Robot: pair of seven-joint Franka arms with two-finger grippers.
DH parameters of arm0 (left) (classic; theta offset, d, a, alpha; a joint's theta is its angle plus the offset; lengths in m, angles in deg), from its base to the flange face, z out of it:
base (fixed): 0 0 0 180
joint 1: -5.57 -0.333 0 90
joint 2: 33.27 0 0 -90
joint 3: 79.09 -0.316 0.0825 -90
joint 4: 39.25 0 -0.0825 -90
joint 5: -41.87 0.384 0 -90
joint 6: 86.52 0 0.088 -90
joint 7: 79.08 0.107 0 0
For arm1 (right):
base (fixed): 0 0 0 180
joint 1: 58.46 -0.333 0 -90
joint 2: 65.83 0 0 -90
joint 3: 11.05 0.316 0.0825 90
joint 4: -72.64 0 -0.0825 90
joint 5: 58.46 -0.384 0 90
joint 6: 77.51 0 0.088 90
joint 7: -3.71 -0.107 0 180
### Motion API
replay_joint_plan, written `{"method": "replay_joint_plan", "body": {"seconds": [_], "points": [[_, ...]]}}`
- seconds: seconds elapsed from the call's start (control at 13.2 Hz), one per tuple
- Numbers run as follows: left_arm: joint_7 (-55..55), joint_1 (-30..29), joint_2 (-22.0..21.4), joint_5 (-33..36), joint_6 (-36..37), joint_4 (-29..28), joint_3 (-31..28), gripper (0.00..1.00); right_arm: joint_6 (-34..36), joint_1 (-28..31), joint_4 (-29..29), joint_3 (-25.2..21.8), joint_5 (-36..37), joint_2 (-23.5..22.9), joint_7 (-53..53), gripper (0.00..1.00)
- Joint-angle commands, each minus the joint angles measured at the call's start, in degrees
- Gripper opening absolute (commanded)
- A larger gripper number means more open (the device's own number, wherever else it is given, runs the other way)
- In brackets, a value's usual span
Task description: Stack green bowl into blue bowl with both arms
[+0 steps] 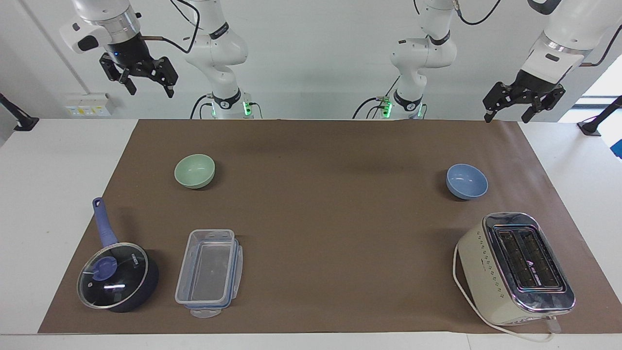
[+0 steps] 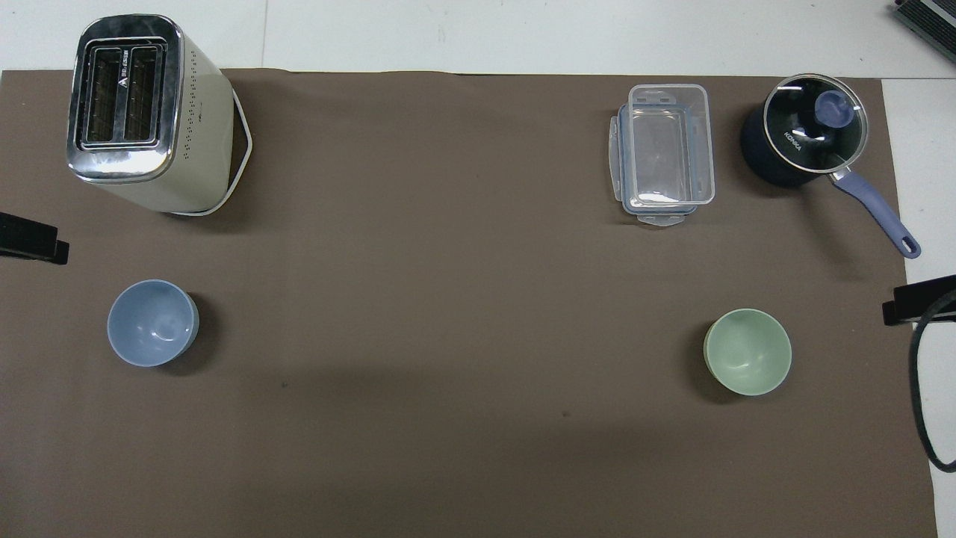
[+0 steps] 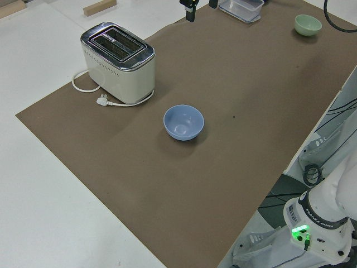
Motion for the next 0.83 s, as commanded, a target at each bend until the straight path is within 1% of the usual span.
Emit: {"method": "replay_joint_plan", "body": {"seconds": [0.0, 0.3, 0.38, 0.45, 0.53, 0.68, 0.76], "points": [[-0.4, 0.1, -0.9, 0.7, 0.6, -1.0, 0.0, 1.0, 1.1, 0.6, 0.9, 0.1, 0.0, -0.2, 1.5, 1.0], [-0.2, 0.5, -0.9, 0.7, 0.6, -0.9, 0.0, 1.0, 1.2, 0.6, 1.2, 0.1, -0.1, -0.2, 1.6, 1.0], [-0.2, 0.5, -0.9, 0.7, 0.5, -0.9, 0.0, 1.0, 1.2, 0.6, 1.2, 0.1, -0.9, -0.2, 1.6, 1.0], [-0.2, 0.5, -0.9, 0.7, 0.5, -0.9, 0.0, 1.0, 1.0, 0.7, 1.1, -0.3, -3.1, -0.2, 1.6, 1.0], [-0.2, 0.5, -0.9, 0.7, 0.5, -0.9, 0.0, 1.0, 0.6, 0.8, 1.3, -0.2, -3.1, -0.8, 1.3, 1.0], [-0.2, 0.4, -0.9, 0.7, 0.6, -0.9, 0.0, 1.0, -3.3, 0.8, 1.3, -0.2, -3.2, -0.7, 1.0, 1.0], [-0.2, 0.2, -0.9, 0.7, 0.5, -0.9, 0.0, 1.0, -3.3, 0.9, 1.3, -0.4, -2.8, -0.7, 1.3, 1.0]]}}
